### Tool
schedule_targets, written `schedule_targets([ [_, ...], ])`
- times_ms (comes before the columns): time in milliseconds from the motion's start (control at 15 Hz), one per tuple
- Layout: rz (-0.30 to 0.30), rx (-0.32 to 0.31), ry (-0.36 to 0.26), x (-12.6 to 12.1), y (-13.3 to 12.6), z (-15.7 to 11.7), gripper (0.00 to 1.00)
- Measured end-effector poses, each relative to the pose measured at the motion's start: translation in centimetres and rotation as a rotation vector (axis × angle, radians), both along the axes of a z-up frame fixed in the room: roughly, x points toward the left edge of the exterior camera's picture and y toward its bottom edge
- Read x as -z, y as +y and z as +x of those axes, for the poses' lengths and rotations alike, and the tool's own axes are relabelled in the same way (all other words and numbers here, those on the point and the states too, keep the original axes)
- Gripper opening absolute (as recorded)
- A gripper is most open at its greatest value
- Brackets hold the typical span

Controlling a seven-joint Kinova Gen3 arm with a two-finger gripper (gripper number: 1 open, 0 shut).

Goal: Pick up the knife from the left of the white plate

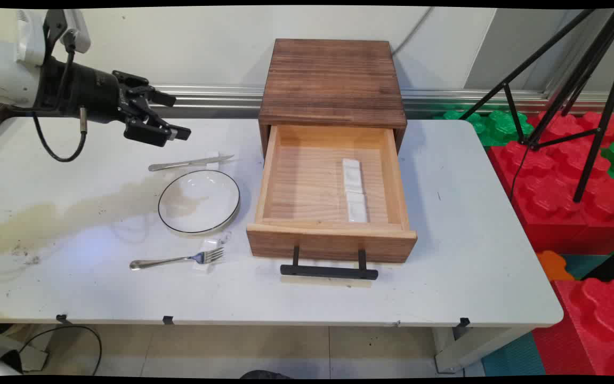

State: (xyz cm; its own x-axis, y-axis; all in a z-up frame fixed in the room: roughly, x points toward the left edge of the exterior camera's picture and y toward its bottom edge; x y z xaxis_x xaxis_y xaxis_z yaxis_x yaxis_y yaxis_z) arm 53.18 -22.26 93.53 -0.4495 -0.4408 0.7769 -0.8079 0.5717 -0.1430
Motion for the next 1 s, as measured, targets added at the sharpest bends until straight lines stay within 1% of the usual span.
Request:
schedule_targets([
  [133,0.016,-0.031,0.002,0.1,0.2,0.3,1.0],
  [267,0.036,-0.058,-0.015,0.2,0.3,0.8,1.0],
  [467,0.057,-0.081,-0.046,0.3,-0.1,1.5,1.0],
  [600,0.077,-0.099,-0.085,0.6,-0.8,2.4,1.0],
  [800,0.105,-0.114,-0.149,1.2,-2.4,3.5,1.0],
  [1000,0.145,-0.109,-0.228,2.1,-4.7,4.3,1.0],
])
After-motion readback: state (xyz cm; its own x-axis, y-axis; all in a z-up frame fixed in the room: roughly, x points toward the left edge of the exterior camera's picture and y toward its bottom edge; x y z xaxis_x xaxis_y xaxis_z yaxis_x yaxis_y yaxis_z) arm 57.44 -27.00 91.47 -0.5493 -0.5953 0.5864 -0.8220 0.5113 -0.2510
